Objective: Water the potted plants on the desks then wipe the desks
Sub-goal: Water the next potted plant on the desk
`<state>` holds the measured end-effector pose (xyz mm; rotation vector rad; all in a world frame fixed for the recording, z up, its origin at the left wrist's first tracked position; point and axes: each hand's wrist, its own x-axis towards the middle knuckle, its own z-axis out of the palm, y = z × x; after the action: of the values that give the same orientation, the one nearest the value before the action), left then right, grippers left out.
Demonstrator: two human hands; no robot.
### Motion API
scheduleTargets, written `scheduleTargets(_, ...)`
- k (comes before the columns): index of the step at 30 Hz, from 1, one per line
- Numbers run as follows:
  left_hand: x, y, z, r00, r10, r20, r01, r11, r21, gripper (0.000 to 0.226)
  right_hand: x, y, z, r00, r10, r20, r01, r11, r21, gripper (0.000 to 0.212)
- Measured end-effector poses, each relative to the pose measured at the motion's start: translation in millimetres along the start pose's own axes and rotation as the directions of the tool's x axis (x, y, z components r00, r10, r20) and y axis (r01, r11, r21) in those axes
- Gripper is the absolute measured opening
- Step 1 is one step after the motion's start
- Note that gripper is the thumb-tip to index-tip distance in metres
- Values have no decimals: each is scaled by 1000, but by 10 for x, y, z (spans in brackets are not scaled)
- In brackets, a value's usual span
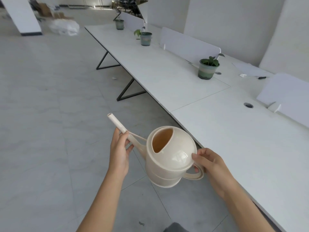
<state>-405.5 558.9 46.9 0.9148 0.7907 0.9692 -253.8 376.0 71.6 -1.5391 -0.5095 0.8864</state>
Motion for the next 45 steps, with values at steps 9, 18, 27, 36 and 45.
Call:
scheduleTargets(9,1037,53,187,1000,-16,-27,17,999,36,22,1212,-195,131,999,2,47,-5,999,51,16)
scheduleTargets(18,2240,144,607,998,-11,-67,15,998,59,18,2666,-535,182,996,16,88,-21,998,59,18)
scheduleTargets(27,3380,63,807,999,-15,-41,18,997,76,16,3681,-782,357,999,17,41,-19,999,49,19)
scheduleTargets(36,4985,149,1151,972,-87,220,67,993,99,26,4616,-932,749,979,28,-204,-11,996,84,21)
scheduleTargets(45,6080,80,1706,862,-227,453,166,971,172,38,5130,-1110,995,875,82,-477,20,978,206,19)
